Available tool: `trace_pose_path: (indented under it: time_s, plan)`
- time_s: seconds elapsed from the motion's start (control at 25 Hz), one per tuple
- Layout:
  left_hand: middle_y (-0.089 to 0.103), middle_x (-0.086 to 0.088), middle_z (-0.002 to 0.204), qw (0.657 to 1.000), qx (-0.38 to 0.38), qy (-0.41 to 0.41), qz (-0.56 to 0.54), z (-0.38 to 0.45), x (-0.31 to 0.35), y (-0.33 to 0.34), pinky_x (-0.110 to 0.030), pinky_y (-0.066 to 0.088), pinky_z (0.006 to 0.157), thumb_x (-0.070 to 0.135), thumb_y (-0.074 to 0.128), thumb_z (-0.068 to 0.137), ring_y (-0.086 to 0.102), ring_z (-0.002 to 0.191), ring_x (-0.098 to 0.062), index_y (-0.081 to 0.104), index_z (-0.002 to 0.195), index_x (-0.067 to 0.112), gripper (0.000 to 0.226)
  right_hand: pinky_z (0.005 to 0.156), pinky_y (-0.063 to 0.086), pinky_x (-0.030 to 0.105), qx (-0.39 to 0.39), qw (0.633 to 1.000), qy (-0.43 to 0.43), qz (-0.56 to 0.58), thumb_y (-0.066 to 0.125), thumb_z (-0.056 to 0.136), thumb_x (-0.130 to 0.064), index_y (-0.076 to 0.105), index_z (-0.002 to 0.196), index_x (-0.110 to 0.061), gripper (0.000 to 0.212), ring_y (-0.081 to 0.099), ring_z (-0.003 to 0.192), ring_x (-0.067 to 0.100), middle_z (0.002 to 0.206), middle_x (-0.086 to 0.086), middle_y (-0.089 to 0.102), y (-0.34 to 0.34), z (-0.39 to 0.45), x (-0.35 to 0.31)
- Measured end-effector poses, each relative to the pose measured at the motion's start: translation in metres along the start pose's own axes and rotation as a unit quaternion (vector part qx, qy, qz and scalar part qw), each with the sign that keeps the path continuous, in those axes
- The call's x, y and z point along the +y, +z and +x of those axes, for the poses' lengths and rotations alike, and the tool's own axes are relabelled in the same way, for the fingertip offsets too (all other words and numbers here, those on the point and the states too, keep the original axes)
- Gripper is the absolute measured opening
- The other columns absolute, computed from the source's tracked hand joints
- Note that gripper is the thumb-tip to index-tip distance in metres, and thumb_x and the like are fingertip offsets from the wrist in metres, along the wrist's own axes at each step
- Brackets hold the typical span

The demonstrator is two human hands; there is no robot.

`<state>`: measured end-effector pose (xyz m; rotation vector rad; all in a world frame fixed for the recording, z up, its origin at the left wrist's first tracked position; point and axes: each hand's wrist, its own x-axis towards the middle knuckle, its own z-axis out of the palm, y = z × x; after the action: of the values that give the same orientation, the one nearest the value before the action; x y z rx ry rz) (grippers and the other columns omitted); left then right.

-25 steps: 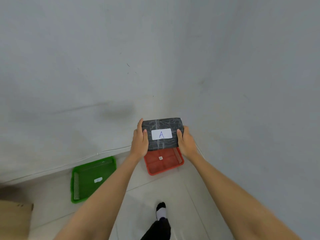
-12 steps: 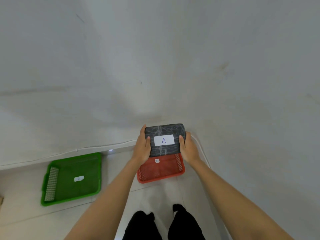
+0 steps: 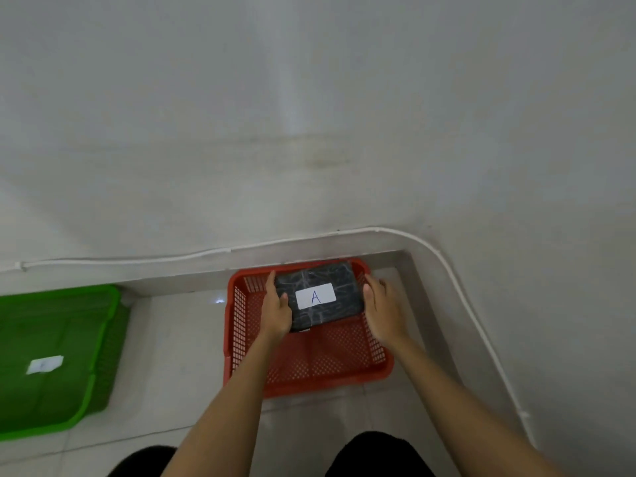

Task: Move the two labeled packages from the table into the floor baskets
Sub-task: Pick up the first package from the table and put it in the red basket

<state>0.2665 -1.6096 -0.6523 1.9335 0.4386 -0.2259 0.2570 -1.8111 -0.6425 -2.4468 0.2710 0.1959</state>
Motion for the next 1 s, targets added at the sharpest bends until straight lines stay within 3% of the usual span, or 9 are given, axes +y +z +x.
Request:
trace_pose_path:
  time_s: [0.16,0.44,0.68,0.76,0.88,1.0]
  plan:
    - [0.043,-0.024,0.142,0.999,0.025,-0.028,0.001,0.042,-0.053,0.039,-0.040,0.038,0.104,0.006,0.034,0.099,0.045,0.127,-0.039,0.004,0.150,0.012,0.060,0.119,0.019,0.048,0.009,0.995,-0.031,-0.091,0.026,0.102,-0.035,0.032,0.146,-0.021,0.047,0.019,0.145,0.029,0.157,0.015,0.023,0.053,0.029,0.054]
    - [0.050,-0.024,0.135,0.996,0.069,-0.062,0.007,0.060,-0.071,0.050,-0.040,0.043,0.098,0.007,0.036,0.098,0.051,0.121,-0.038,0.012,0.147,0.008,0.054,0.102,0.046,0.046,0.061,0.993,-0.042,-0.090,0.029,0.100,-0.034,0.033,0.145,-0.019,0.047,0.042,0.132,0.030,0.150,0.014,0.036,0.072,0.034,0.066]
    - [0.053,-0.024,0.133,0.995,0.075,-0.058,0.018,0.073,-0.065,0.051,-0.039,0.042,0.099,0.004,0.037,0.096,0.054,0.118,-0.039,0.018,0.143,0.003,0.051,0.089,0.052,0.046,0.075,0.992,-0.031,-0.093,0.030,0.099,-0.036,0.033,0.143,-0.021,0.047,0.051,0.122,0.030,0.145,0.013,0.042,0.075,0.035,0.067]
    - [0.051,-0.022,0.135,0.995,0.075,-0.055,0.031,0.072,-0.060,0.048,-0.042,0.041,0.104,0.007,0.039,0.096,0.052,0.120,-0.037,0.022,0.141,0.003,0.049,0.094,0.050,0.047,0.055,0.993,-0.030,-0.101,0.031,0.099,-0.035,0.031,0.145,-0.020,0.049,0.048,0.125,0.031,0.147,0.015,0.039,0.071,0.035,0.063]
    - [0.048,-0.022,0.137,0.990,0.077,-0.057,0.103,0.056,-0.030,0.021,-0.051,0.038,0.106,0.017,0.043,0.095,0.049,0.123,-0.038,0.025,0.141,0.005,0.051,0.112,0.033,0.048,0.007,0.992,0.003,-0.122,0.031,0.100,-0.034,0.021,0.150,-0.019,0.053,0.030,0.140,0.034,0.157,0.019,0.020,0.041,0.030,0.040]
    - [0.040,-0.023,0.144,0.982,0.052,-0.024,0.179,0.018,0.034,-0.029,-0.049,0.035,0.108,0.022,0.040,0.097,0.042,0.129,-0.039,0.021,0.145,0.004,0.055,0.116,0.025,0.048,0.034,0.991,0.017,-0.128,0.034,0.100,-0.030,0.025,0.148,-0.012,0.052,0.025,0.142,0.037,0.157,0.021,0.018,-0.020,0.012,-0.023]
